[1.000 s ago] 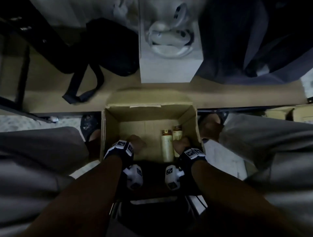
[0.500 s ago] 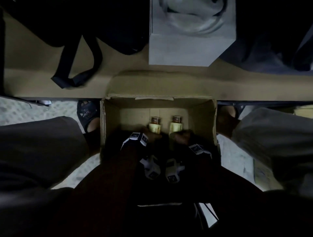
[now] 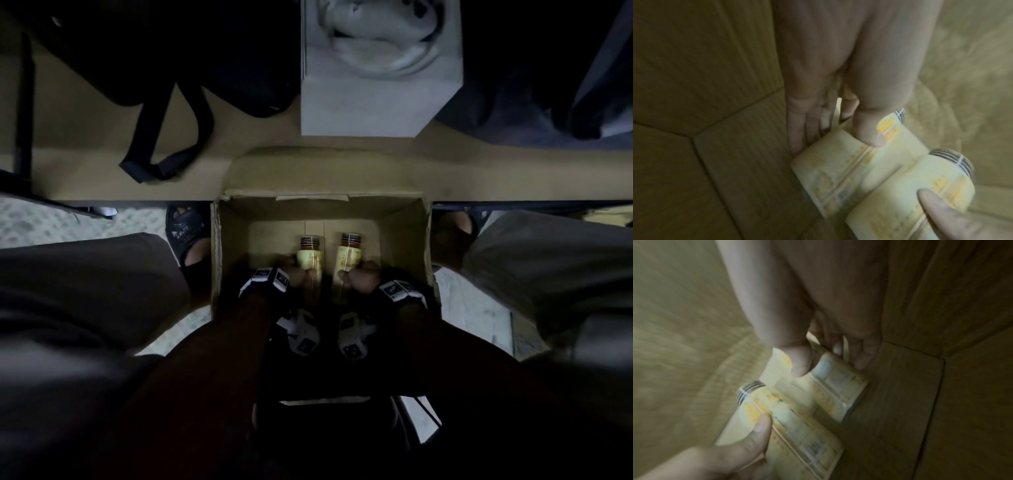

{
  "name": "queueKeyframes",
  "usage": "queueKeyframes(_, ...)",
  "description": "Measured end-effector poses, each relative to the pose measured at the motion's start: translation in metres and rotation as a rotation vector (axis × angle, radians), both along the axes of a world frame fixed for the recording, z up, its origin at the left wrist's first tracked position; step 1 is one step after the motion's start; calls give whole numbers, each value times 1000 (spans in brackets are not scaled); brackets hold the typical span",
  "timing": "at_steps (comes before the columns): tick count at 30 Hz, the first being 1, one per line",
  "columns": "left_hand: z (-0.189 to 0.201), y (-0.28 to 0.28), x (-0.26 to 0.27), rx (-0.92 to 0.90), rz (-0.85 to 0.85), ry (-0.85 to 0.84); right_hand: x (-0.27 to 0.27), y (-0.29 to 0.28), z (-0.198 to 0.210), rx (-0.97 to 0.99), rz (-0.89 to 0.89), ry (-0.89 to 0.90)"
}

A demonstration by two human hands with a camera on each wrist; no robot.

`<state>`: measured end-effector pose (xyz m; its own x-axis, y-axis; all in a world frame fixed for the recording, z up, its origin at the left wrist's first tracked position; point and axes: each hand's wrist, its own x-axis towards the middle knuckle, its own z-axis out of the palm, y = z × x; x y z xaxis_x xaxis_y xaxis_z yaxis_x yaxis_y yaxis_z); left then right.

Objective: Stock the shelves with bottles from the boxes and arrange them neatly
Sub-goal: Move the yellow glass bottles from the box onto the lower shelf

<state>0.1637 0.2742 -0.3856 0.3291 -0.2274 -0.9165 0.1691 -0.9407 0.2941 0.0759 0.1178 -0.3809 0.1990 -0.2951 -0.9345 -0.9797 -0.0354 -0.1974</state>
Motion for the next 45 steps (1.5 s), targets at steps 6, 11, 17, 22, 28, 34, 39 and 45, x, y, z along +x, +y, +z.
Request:
queueKeyframes(6,34,1,-3,-119,257,26,-1,5,48,59,1,-143)
queueKeyframes(11,81,0,-3,-207,325,29,-7,4,91,171,-55,-285)
queueKeyframes(17,143,-2,-11,-333,520,145,-16,-1,144,328,-300,-493)
queueKeyframes(22,176,-7,-24,-496,473,47,-29,4,175,311,-308,-629)
queueKeyframes(28,223,1,-39,-662,354,-68,-48,11,225,344,-285,-793)
queueKeyframes(34,294,7,-38,-888,272,-360,-47,9,285,267,-209,-977)
queueKeyframes(39,366,9,-23,-1014,179,-546,-35,13,338,136,-214,-1139)
queueKeyframes(45,455,-7,-9,-1135,45,-668,-35,-6,414,-7,-188,-1344)
